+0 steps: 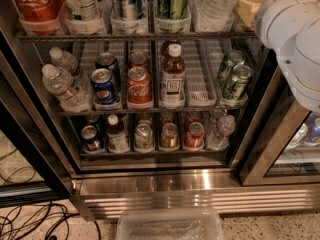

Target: Pick orange can from top shelf of fridge

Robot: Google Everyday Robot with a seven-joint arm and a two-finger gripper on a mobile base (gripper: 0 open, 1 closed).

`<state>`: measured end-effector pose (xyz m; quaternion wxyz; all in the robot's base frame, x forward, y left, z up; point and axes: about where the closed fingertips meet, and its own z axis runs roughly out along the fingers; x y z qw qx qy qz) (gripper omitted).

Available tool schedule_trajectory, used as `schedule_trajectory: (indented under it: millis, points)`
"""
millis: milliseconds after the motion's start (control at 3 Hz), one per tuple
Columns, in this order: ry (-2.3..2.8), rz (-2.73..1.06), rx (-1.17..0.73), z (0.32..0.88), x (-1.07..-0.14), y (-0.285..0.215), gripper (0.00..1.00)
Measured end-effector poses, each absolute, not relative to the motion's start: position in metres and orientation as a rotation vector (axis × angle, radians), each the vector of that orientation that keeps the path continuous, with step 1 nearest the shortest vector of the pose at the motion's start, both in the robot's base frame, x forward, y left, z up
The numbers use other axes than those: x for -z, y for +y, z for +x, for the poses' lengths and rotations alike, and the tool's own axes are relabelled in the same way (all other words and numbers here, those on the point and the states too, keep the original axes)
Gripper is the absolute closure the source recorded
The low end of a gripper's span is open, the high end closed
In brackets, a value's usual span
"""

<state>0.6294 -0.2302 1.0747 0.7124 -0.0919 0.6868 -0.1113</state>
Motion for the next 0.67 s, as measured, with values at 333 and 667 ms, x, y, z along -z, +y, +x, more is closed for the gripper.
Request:
schedule_trajectory:
  millis: [333, 667]
  points:
    - [1.517, -0.193, 0.25, 0.6362, -1.0791, -0.2323, 0.41]
    - [1.524, -0.176, 0.239, 0.6405, -1.0793, -0.235, 0.43]
